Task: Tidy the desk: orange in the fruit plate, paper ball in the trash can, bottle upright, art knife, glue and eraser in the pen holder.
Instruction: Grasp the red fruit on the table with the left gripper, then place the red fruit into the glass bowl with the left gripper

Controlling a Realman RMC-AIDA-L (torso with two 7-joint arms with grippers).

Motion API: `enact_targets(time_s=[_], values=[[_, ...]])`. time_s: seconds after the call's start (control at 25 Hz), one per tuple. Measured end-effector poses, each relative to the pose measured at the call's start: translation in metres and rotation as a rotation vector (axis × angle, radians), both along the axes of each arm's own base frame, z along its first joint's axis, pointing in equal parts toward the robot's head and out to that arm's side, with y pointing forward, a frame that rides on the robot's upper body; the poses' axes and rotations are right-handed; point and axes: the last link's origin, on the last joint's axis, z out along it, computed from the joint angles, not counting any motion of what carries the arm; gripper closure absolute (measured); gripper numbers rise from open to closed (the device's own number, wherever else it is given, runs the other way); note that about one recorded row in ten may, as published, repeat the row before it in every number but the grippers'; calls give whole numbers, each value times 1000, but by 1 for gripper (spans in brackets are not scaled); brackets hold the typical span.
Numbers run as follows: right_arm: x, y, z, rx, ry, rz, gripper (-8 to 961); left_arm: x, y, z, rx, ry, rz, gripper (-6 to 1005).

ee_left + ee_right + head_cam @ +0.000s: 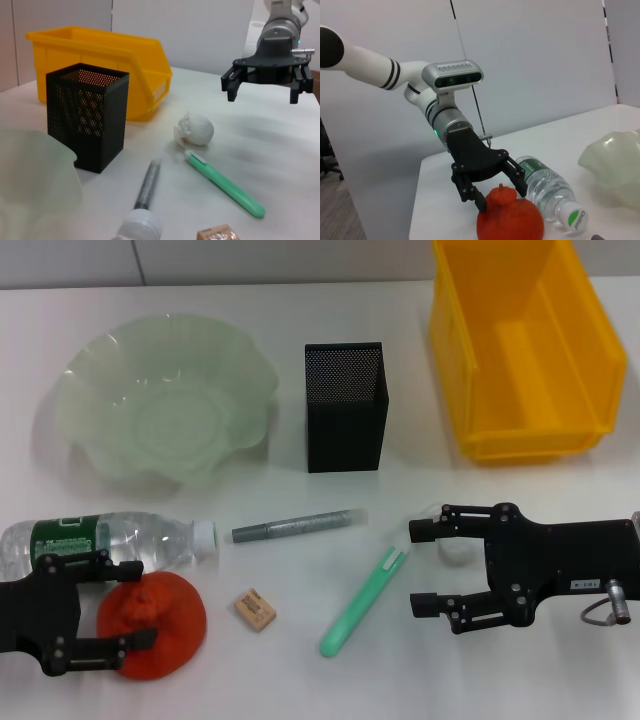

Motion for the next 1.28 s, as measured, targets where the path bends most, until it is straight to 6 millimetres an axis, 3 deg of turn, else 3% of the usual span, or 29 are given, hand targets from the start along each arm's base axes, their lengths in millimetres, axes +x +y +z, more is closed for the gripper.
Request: enact_targets(time_s=[0.12,0.36,0.76,1.28], values=[[0,0,0,-1,-3,-3,159,0,-1,-2,-1,2,-9,260],[2,0,2,3,0,-12,161,2,-1,-5,-3,3,-22,442],[6,-1,4,10,-6,-23,164,7,-1,-6,-3,-15,-32,661],[23,-11,14,108,16,-63,168,36,8,1,121,-249,-40,855]])
